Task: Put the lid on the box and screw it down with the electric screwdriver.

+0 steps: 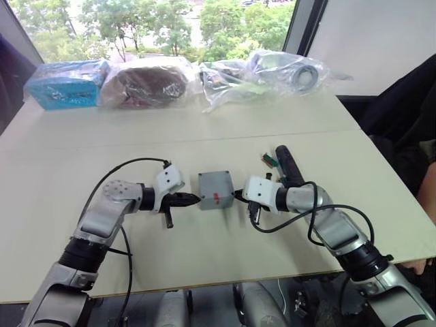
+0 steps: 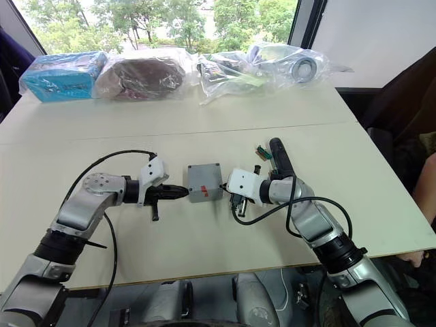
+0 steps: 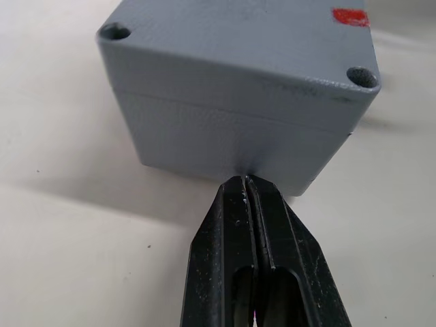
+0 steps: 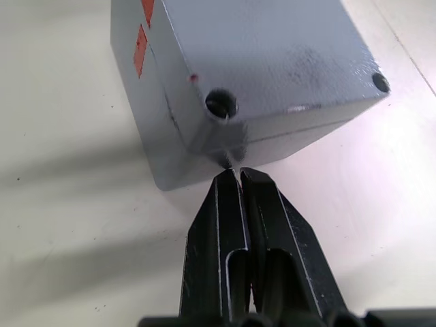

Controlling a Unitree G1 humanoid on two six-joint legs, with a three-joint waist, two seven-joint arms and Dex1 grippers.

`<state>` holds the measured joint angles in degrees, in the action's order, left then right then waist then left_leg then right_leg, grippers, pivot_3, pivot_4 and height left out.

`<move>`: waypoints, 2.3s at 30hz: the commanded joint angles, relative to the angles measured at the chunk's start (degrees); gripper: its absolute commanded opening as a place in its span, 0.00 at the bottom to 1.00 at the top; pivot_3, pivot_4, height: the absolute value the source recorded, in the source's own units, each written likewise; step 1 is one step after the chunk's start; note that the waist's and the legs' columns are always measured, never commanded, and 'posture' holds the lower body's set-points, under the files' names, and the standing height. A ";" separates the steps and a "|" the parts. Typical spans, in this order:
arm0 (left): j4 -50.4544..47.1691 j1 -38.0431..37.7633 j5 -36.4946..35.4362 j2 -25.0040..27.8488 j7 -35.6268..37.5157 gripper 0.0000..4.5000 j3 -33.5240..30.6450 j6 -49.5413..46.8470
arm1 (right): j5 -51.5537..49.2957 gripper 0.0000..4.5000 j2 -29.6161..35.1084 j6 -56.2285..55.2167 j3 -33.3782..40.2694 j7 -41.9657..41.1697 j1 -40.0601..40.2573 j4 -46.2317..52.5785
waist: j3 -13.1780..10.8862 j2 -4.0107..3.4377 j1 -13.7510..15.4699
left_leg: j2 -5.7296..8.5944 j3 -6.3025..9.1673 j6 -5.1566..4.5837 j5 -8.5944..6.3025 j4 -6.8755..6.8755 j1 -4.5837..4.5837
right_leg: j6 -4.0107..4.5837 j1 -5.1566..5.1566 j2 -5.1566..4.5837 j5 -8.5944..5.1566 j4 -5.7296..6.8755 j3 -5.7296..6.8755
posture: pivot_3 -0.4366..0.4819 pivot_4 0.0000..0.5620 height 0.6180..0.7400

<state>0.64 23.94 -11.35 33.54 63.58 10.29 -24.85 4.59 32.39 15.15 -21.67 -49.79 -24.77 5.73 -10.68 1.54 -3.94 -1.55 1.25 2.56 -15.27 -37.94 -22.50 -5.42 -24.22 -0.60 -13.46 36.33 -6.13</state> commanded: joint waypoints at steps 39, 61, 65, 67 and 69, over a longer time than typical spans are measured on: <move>-24.49 -0.30 -21.63 10.26 -3.19 0.00 -13.02 -11.74 | -19.34 1.00 -4.72 69.41 29.28 21.72 5.99 32.15 | -0.08 -0.01 -0.03 | -0.06 -0.05 0.00 0.00 0.09 -0.14 | -0.02 -0.17 -0.01 -0.05 -0.14 0.00 | 0.48 0.27 1.00; -23.08 1.29 -21.01 10.00 -5.06 0.00 -10.88 -10.04 | -21.03 1.00 -3.82 59.68 28.79 26.11 4.27 23.36 | -0.11 -0.01 -0.11 | -0.05 -0.07 0.01 0.00 0.11 -0.23 | -0.16 -0.26 -0.01 -0.13 -0.19 -0.01 | 0.48 0.27 1.00; -23.09 1.38 -21.03 10.23 -5.25 0.00 -10.83 -10.05 | -20.95 1.00 -4.15 57.52 28.04 27.04 3.74 21.20 | -0.12 -0.02 -0.09 | -0.06 -0.07 0.00 0.00 0.11 -0.24 | -0.17 -0.26 -0.01 -0.13 -0.18 -0.01 | 0.48 0.27 1.00; -23.21 1.26 -21.01 10.35 -5.37 0.00 -10.93 -10.04 | -21.06 1.00 -4.44 56.61 27.94 27.52 3.89 20.45 | -0.12 -0.02 -0.05 | -0.06 -0.07 0.01 0.00 0.11 -0.26 | -0.17 -0.27 -0.01 -0.13 -0.19 -0.01 | 0.48 0.27 1.00; -23.24 1.23 -20.91 10.46 -5.46 0.00 -11.01 -9.98 | -21.17 1.00 -4.73 55.86 27.97 27.98 3.94 19.75 | -0.12 -0.02 -0.05 | -0.05 -0.07 0.01 0.00 0.11 -0.29 | -0.17 -0.27 -0.01 -0.13 -0.20 -0.01 | 0.48 0.27 1.00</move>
<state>-21.41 24.49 -32.45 43.58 58.41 -0.20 -35.64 -16.54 27.89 72.47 5.89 -22.33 -20.16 24.92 -10.80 1.52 -3.99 -1.60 1.18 2.57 -15.27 -37.83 -22.80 -5.59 -24.51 -0.61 -13.58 36.13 -6.13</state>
